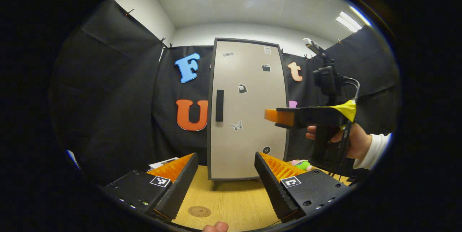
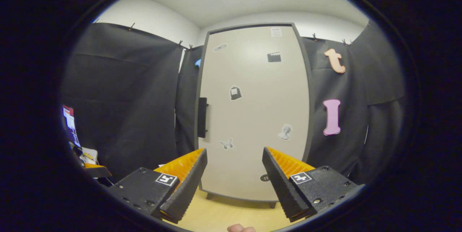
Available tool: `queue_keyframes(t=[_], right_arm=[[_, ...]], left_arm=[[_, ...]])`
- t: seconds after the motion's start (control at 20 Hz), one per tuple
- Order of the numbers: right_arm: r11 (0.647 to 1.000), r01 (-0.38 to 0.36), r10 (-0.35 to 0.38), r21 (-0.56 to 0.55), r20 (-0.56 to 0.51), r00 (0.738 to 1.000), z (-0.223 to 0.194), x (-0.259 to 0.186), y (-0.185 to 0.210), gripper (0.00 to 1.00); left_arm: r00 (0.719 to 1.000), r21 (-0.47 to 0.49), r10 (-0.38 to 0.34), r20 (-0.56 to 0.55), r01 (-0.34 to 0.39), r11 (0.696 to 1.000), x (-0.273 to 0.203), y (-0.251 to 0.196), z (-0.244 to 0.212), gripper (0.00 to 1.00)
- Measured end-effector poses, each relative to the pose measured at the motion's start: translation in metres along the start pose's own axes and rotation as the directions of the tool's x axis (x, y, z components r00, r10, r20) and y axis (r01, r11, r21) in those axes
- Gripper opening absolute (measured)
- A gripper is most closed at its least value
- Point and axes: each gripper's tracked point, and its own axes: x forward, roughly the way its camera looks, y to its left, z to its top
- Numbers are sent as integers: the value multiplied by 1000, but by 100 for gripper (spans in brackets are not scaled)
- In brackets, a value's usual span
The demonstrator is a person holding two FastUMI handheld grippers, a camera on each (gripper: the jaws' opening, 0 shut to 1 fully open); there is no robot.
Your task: Open the cabinet door with the right hand, grasp the bottle in the cabinet with the left hand and place it on the coaster, then close the cabinet door with the right hand.
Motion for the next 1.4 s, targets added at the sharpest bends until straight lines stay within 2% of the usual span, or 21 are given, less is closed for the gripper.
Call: queue_keyframes(t=[0.05, 0.1, 0.15, 0.35, 0.6, 0.9, 1.1, 1.15, 1.2, 1.25, 1.3, 1.35, 1.4], right_arm=[[1000, -13, 13, -15, -4, 1000, 2, 15, 8, 94], [999, -24, 24, -25, -11, 1000, 3, 29, 16, 94], [999, -41, 40, -27, -15, 999, 5, 42, 26, 99], [998, -65, 65, 15, -27, 998, 17, 98, 52, 100], [998, -44, 43, -39, -42, 998, 24, 158, 63, 99], [999, -26, 22, -43, -85, 996, 14, 199, 76, 99], [1000, -17, 18, 12, -113, 993, 7, 212, 83, 80], [1000, -8, 9, 7, -107, 994, 8, 214, 83, 65], [1000, 5, -5, -1, -103, 995, 8, 215, 81, 66], [1000, 17, -17, -9, -99, 995, 7, 214, 79, 55], [999, 30, -31, -13, -93, 995, 8, 214, 75, 53], [1000, 30, -30, -3, -92, 995, 7, 215, 74, 43], [1000, 21, -21, -3, -96, 995, 7, 216, 74, 38]], left_arm=[[1000, -2, -1, 1, 1, 1000, -1, -1, 1, 95], [1000, -6, -3, -1, 3, 1000, -3, -1, 2, 95], [1000, -9, -3, 0, 3, 1000, -4, -1, 3, 95], [1000, -4, 11, 4, -11, 1000, -8, 8, 7, 95], [1000, 2, 29, -2, -29, 1000, -10, 17, 7, 95], [999, 5, 44, 6, -44, 999, -7, 28, 8, 95], [998, -1, 57, 1, -57, 998, -2, 37, 5, 95], [998, -1, 60, 1, -60, 998, -2, 38, 4, 95], [998, -2, 65, 0, -65, 998, -1, 41, 5, 95], [998, -3, 68, 0, -68, 998, -1, 42, 5, 95], [998, -5, 69, -1, -69, 998, 0, 43, 5, 95], [998, -8, 70, -3, -70, 997, 1, 44, 3, 95], [997, -10, 71, -5, -71, 997, 1, 45, 3, 95]])
